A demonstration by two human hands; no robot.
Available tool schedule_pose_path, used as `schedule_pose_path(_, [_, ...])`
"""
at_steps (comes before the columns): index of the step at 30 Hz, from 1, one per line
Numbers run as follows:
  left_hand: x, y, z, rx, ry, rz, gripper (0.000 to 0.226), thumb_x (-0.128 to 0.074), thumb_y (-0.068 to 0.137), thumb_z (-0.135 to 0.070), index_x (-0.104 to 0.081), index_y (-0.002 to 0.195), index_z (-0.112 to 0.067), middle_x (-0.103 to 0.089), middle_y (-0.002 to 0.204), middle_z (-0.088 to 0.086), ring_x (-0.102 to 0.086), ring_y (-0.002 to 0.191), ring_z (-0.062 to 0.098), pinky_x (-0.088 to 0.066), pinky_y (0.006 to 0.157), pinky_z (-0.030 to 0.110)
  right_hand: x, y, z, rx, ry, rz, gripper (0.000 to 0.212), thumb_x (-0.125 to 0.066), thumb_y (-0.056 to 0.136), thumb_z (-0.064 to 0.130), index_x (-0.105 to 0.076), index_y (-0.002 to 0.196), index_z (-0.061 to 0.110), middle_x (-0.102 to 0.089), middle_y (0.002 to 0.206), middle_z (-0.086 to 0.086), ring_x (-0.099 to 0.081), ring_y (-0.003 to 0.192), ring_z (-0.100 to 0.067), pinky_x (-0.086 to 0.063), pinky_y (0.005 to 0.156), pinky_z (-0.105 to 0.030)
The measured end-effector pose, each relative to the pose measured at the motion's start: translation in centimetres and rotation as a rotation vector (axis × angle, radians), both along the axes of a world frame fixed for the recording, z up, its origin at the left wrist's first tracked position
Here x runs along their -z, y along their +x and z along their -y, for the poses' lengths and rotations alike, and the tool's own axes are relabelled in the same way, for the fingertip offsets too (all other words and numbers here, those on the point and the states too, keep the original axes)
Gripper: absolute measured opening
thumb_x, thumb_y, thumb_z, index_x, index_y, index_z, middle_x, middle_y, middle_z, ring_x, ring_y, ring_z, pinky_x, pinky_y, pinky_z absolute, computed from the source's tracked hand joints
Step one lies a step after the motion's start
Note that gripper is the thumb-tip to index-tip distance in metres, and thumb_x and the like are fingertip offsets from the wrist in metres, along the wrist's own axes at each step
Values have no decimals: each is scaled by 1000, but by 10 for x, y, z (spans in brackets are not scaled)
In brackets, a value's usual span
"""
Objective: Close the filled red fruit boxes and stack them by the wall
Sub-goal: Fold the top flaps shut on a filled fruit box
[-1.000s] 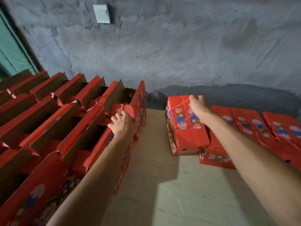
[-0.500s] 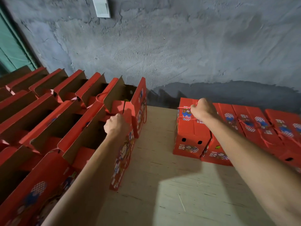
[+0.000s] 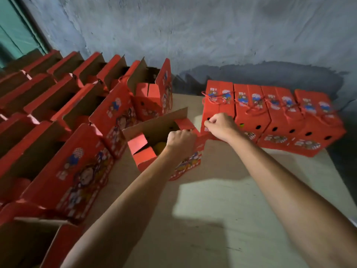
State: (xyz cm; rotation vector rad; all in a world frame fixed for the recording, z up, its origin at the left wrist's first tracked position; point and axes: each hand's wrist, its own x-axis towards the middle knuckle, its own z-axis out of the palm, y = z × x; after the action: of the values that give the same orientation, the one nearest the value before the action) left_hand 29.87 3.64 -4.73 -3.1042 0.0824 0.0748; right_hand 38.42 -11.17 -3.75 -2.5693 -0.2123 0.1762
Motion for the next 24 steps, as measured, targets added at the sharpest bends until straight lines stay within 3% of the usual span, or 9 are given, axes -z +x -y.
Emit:
schedule_pose_path(2, [-1,-38,24,91,8,11,26,-51,103,-38,-66,117,-22,-71,112,3,-70,105,29,-49,80,38,4,-38,21,5,1,-117,39,-67,88,41,-75,81,4,-71,68,-7,-70,67,-27,-40,56,-27])
schedule_pose_path(8, [2,-136,87,410,-85,30,20,-56,99,-35,-69,105,-21,-74,102,1,-71,91,26,-47,71,35,8,-154,83,-1,-56,-258,20,-76,86,31,-78,84,10,-75,87,-9,-69,85,-30,-59,83,-39])
schedule_pose_path(12, [4,-187,122,564,-84,38,26,-51,104,-35,-70,113,-20,-72,113,0,-68,98,24,-48,73,38,4,-220,122,54,-154,-236,18,-68,85,25,-63,71,14,-64,82,-11,-55,75,-33,-50,73,-35])
schedule_pose_path(16, [3,-227,156,690,-109,44,25,-55,104,-31,-71,112,-14,-70,116,6,-69,96,29,-52,71,43,10,-258,158,78,-184,-301,18,-69,82,19,-56,70,15,-54,76,-11,-44,71,-27,-43,67,-33])
schedule_pose_path(21, [5,-264,196,689,-48,9,32,-44,107,-35,-68,116,-16,-70,114,8,-67,100,29,-49,75,42,18,-280,180,104,-244,-346,16,-75,82,23,-69,77,9,-61,77,-13,-58,75,-31,-46,69,-30])
schedule_pose_path(24, [6,-279,203,609,-238,45,34,-53,103,-48,-74,109,-22,-75,105,4,-69,92,26,-52,71,40,22,-289,184,153,-158,-321,8,-70,80,15,-72,79,7,-61,72,-14,-61,77,-33,-47,66,-29])
